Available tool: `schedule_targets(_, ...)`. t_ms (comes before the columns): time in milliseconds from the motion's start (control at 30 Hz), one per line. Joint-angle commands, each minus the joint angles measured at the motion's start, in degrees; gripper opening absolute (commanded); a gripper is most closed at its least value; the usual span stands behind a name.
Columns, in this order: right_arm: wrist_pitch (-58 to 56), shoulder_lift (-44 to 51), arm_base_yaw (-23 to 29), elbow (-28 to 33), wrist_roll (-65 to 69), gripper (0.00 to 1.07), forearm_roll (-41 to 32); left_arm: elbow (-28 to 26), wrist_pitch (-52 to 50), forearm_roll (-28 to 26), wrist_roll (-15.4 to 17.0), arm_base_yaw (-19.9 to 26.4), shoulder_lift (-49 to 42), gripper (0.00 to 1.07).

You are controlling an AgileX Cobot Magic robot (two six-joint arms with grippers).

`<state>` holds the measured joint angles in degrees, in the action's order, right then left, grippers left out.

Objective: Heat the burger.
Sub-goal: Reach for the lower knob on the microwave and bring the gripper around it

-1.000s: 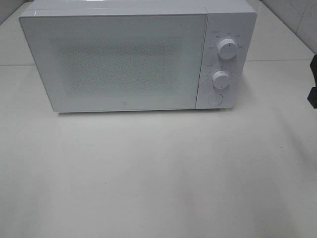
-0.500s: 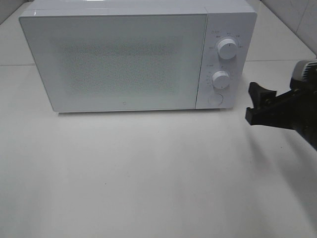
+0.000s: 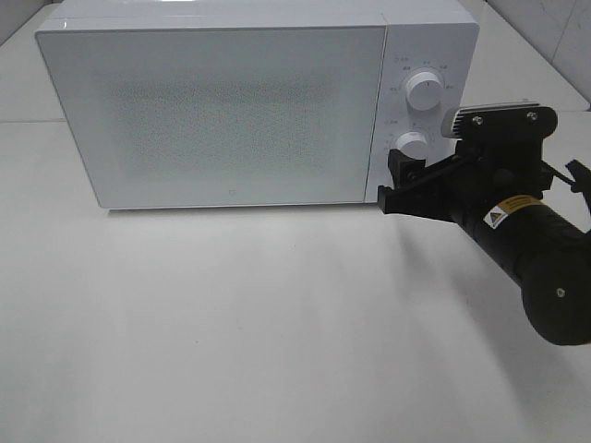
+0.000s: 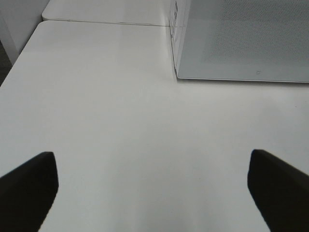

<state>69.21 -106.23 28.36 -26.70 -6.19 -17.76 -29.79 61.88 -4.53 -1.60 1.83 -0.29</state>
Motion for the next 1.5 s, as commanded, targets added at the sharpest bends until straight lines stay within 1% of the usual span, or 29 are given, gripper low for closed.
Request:
schedule_targets(33,10.1,-2.5,0.2,-3.1,0.5,0.76,0.2,0.2,-0.5,0.1,0.2,0.1,-0.8,1.0)
schedule_targets(100,9.7,-3.2,0.2,-3.7,0.5,0.76,0.1,0.2,-0.5,0.1,0.2,0.1,-0.8,1.0)
schedule_targets(200,9.4,-5.3,0.2,-5.7,0.5,0.76,-1.8,0.2,-0.5,0.1,0.2,0.1,-0.8,1.0)
schedule_targets(367,9.2,-7.5,0.2,-7.9,0.5,0.76,-2.2,0.2,-0.5,0.1,0.2,0.1,-0.8,1.0)
schedule_targets(833,9.3,-11.2,0.1,-12.5,-1.1,0.76,-4.7,0.2,-0.5,0.1,0.2,0.1,-0.8,1.0)
schedule_targets(1433,9.8,-11.2,-0.1,-13.0,-2.3,0.76,-5.7,0.2,-0.5,0.1,0.2,0.1,-0.8,1.0)
schedule_targets(1500,9.7,-11.2,-0.1,-13.0,-2.3,0.74,-5.7,0.2,-0.5,0.1,0.2,0.1,-0.8,1.0)
